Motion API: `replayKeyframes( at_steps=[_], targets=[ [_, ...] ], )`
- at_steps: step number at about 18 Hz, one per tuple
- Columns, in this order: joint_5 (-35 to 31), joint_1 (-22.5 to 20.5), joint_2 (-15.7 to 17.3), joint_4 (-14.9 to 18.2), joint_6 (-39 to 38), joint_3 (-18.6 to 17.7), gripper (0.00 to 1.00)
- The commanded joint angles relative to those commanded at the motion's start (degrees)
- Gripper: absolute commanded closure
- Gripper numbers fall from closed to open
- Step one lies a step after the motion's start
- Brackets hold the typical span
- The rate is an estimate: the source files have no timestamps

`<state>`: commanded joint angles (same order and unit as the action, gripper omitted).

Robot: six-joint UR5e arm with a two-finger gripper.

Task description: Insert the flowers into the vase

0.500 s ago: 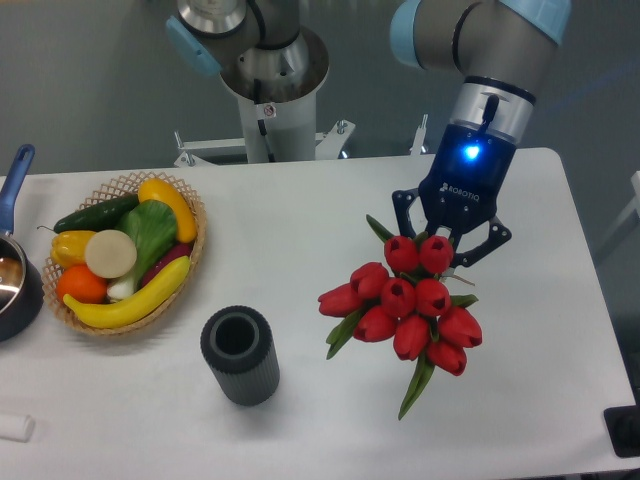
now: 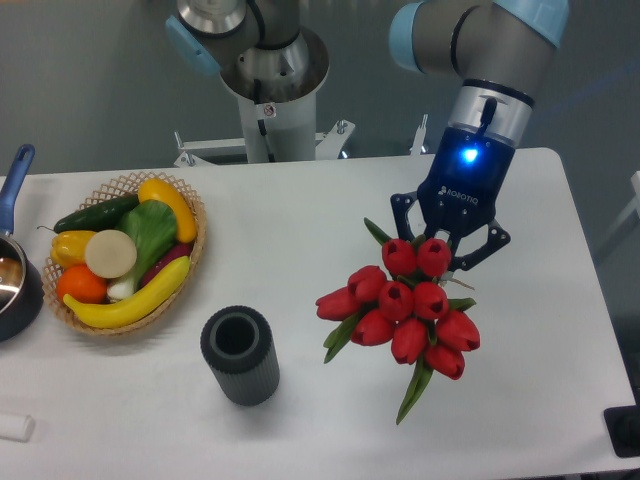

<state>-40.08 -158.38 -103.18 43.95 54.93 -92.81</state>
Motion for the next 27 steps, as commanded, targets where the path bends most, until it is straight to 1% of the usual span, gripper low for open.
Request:
replayKeyframes(
  at_steps=[3,5,7,9,11,14,16,18,24,27],
  targets=[
    [0.1,0.2,-0.2,-0.2,0.1,0.4,0.78],
    [1.2,0.8,-1.3,-1.4,0.1,1.9,0.78],
    [4.1,1.0,-1.9,-2.4,0.1,1.9,0.78],
    [6.7,1.8,-2.5,-2.5,0.2,2.0,0.78],
    [10.5,2.3,-2.6,-2.6,0.5,1.9,0.78],
    [17.5,2.5,-2.6,-2.8,2.8,1.2,0.78],
    [21.1,3.4,-2.5,-3.0,4.3,-1.0,0.78],
    [23.5,4.3,-2.4,-3.0,5.9,-2.2,0.78],
    [30.2,7.6,-2.1,-2.9,6.0,-4.2,0.78],
    [30.8,8.8,-1.7,-2.9,6.0,-4.7,0.77]
  ],
)
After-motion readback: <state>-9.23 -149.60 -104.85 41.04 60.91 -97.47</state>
